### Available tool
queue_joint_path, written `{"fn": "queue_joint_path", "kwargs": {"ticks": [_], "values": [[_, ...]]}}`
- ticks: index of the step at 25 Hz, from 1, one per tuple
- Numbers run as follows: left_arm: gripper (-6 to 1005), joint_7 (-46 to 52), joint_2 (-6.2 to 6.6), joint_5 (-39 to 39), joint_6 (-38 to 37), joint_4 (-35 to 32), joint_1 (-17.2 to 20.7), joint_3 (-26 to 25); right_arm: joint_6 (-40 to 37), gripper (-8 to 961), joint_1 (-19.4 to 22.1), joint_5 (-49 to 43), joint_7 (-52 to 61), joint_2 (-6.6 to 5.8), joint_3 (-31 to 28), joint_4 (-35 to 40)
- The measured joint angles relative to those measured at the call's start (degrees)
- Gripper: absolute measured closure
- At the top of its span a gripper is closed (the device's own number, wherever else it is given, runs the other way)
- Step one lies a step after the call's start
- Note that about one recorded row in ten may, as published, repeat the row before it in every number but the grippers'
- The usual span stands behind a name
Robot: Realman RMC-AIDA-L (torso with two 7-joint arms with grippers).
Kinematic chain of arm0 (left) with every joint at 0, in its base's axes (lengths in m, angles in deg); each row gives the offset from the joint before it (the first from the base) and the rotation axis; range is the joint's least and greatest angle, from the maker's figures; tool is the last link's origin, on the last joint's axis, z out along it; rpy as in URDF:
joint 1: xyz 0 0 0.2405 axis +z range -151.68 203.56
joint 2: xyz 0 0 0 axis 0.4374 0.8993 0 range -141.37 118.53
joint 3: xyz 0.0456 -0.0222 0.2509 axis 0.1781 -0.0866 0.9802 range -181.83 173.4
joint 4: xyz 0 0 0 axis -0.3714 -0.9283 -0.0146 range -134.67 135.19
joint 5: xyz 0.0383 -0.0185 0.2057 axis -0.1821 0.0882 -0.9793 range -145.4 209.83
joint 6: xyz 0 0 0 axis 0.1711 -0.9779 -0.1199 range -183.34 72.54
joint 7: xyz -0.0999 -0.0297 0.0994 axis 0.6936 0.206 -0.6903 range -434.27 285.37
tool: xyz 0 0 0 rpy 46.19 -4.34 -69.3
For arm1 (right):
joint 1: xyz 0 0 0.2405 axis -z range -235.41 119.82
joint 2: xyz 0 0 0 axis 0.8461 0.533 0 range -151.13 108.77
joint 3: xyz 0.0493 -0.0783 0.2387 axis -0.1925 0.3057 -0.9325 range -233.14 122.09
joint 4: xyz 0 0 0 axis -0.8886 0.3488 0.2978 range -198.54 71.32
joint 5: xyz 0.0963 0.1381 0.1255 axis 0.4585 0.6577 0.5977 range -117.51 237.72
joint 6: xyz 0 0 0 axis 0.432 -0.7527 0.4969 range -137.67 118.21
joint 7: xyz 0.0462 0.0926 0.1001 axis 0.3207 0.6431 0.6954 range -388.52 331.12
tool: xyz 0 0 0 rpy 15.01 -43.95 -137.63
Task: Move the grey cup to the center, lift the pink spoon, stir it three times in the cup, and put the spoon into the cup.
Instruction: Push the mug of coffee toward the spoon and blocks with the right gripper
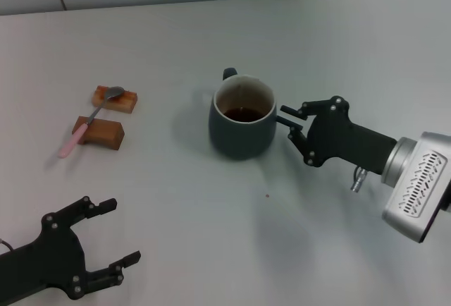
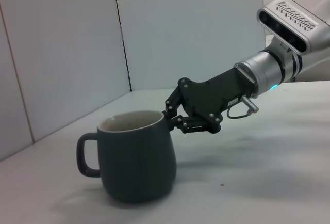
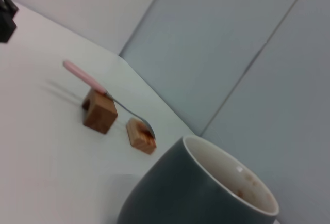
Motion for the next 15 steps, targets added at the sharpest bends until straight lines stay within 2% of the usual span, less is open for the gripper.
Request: {"fn": "queue_joint_path", "kwargs": {"ticks": [10, 15], "values": [[170, 0.0, -0.02, 0.5, 0.0, 0.2, 0.0, 0.0, 1.6, 815, -3.8, 0.0, 0.2, -0.05, 1.6, -3.1], [170, 0.0, -0.02, 0.6, 0.1, 0.2, -0.1, 0.0, 0.2, 816, -3.6, 0.1, 0.2, -0.10, 1.4, -3.4]]}}
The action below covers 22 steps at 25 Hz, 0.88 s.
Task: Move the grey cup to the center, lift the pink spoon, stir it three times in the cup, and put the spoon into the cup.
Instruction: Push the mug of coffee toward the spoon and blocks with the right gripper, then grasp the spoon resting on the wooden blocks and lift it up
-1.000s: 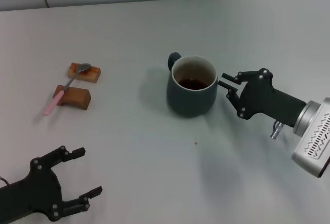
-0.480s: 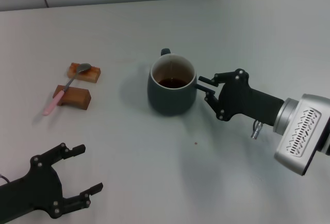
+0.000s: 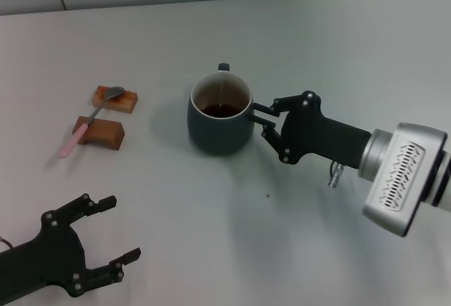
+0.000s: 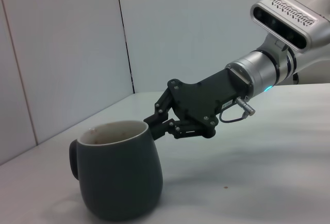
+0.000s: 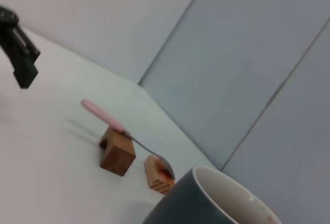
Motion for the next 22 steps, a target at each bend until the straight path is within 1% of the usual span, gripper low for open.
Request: {"fn": "queue_joint_path", "kwargs": {"ticks": [2, 5, 8, 10, 11, 12, 14, 17, 20, 22], "values": [[169, 0.0, 0.00, 0.1, 0.0, 0.0, 0.0, 0.0, -2.2, 816, 1.5, 0.3, 0.1, -0.14, -0.9, 0.6], [169, 0.0, 0.01, 0.4, 0.0, 0.0, 0.0, 0.0, -7.0, 816, 4.8, 0.6, 2.8, -0.28, -4.3, 3.3], [169, 0.0, 0.00, 1.1, 0.0, 0.0, 0.0, -0.1, -11.5, 816, 8.5, 0.6, 10.0, -0.30, -8.6, 7.6], [169, 0.0, 0.00, 1.1, 0.0, 0.0, 0.0, -0.1, -13.2, 816, 10.2, 0.6, 14.4, -0.30, -11.4, 9.7], [169, 0.0, 0.00, 1.1, 0.0, 0.0, 0.0, -0.1, -14.1, 815, 11.1, 0.6, 18.4, -0.32, -12.7, 11.2], [169, 0.0, 0.04, 2.1, 0.0, 0.1, 0.2, -0.1, -14.6, 815, 11.6, 0.6, 21.1, -0.36, -13.0, 12.2], [169, -0.1, 0.06, 2.2, 0.2, 0.1, 0.1, -0.1, -15.6, 815, 12.4, -0.1, 29.4, -0.60, -12.5, 15.4], [169, -0.1, 0.09, 2.4, 0.3, 0.1, -0.1, -0.1, -18.5, 814, 13.7, -3.5, 41.0, -1.38, -9.0, 20.6], [169, -0.1, 0.10, 2.5, 0.3, 0.2, -0.1, -0.1, -21.7, 809, 15.3, -6.6, 46.1, -2.22, -4.7, 23.7], [169, -0.1, 0.10, 2.5, 0.2, 0.2, -0.1, -0.1, -23.0, 806, 16.7, -8.3, 46.6, -2.05, -2.6, 26.1]]}}
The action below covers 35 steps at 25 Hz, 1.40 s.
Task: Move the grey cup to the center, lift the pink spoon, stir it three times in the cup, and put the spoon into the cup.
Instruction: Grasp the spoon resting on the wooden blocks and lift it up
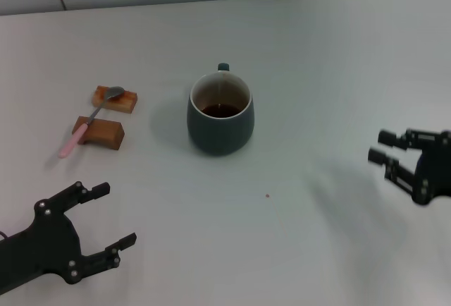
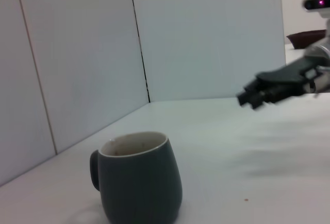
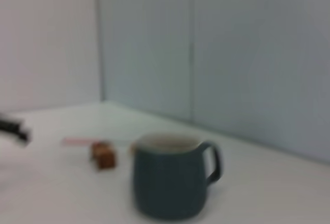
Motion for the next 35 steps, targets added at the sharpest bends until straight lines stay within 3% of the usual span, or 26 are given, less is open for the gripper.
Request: {"fn": "queue_joint_path", "kwargs": {"ticks": [4, 11, 13, 35], "values": [[170, 0.0, 0.00, 0.6, -0.2, 0.0, 0.0, 0.0, -0.9, 688, 2.5, -1.7, -0.5, 1.74, 2.9, 5.2], [170, 0.0, 0.00, 1.2, -0.2, 0.3, 0.0, 0.0, -0.9, 429, 3.4, -2.2, -0.6, 1.81, 5.6, 6.9], [170, 0.0, 0.05, 1.3, -0.2, 0.5, -0.1, 0.0, -1.0, 272, 3.5, -2.2, -0.6, 1.83, 5.5, 7.2], [169, 0.0, -0.01, 1.4, 0.4, 0.7, -0.4, 0.0, -1.3, 272, 3.3, -2.0, -3.8, 2.02, 6.4, 7.4]]}}
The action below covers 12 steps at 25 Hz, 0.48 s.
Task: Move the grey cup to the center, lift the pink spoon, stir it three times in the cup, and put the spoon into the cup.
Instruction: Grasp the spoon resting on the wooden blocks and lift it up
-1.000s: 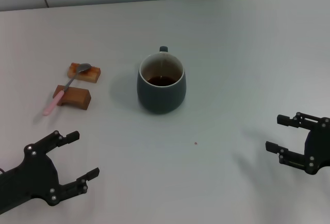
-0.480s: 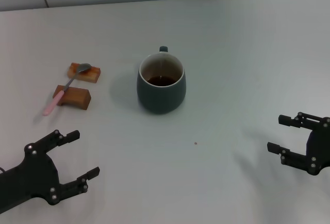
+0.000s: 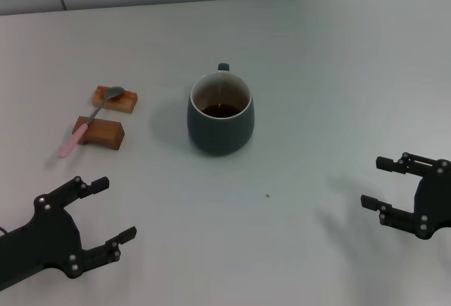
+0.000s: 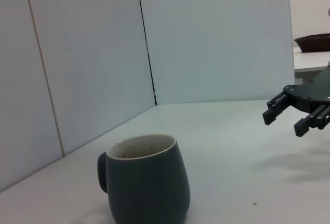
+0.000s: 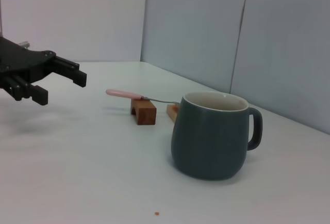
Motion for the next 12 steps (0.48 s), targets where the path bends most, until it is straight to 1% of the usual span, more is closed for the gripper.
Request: {"fn": "queue_joint_path", "kwargs": {"ticks": [7, 9, 10, 12], "values": [[169, 1.4, 0.00, 0.2, 0.1, 0.0, 0.1, -0.2, 0.3, 273, -0.5, 0.1, 0.0, -0.03, -0.1, -0.6], [169, 4.3, -0.01, 1.0, 0.1, 0.0, 0.0, -0.7, 0.5, 273, -0.6, 0.1, 0.0, -0.05, -0.3, -0.6], [169, 9.6, 0.00, 2.9, -0.1, 0.1, -0.1, -1.3, 0.5, 273, -0.7, 0.1, 0.0, -0.05, -0.3, -0.6], [169, 14.9, 0.06, 5.6, -0.3, 0.1, -0.2, -1.5, 0.8, 273, -0.8, 0.1, 0.0, -0.06, -0.1, -0.6]]}}
